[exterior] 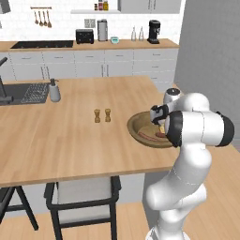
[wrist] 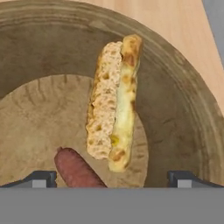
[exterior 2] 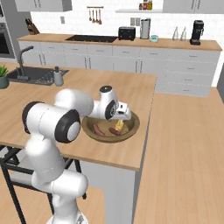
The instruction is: Place one bun and one sausage from the bowl on each plate.
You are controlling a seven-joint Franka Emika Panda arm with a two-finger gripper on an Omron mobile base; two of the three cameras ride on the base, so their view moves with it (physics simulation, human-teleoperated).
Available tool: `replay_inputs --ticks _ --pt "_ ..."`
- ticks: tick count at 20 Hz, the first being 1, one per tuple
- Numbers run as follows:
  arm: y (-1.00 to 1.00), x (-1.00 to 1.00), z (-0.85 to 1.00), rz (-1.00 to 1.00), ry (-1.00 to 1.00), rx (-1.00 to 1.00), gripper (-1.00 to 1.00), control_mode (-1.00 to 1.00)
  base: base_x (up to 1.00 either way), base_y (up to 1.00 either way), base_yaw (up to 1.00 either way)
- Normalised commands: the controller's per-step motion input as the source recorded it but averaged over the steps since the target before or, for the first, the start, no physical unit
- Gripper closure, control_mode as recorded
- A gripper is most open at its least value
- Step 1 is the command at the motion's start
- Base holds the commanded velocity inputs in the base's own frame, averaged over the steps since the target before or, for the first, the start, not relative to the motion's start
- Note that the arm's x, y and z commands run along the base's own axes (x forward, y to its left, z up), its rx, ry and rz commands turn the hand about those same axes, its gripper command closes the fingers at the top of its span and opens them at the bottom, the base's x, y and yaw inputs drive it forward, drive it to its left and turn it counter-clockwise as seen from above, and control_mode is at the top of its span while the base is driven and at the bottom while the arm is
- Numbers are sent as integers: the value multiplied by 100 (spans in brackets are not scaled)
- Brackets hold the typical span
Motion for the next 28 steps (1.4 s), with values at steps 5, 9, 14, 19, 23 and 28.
replay_inputs --ticks 5,9,14,19,23,28 --pt "-8 30 -19 0 0 0 -100 -100 0 0 0" --pt "-4 33 -15 0 0 0 -100 -100 0 0 0" --pt "0 30 -17 0 0 0 -100 -100 0 0 0" --pt "-2 16 -32 0 0 0 -100 -100 0 0 0" --pt "-2 15 -37 0 0 0 -100 -100 0 0 0" --pt "-5 8 -44 0 1 0 -100 -100 0 0 0"
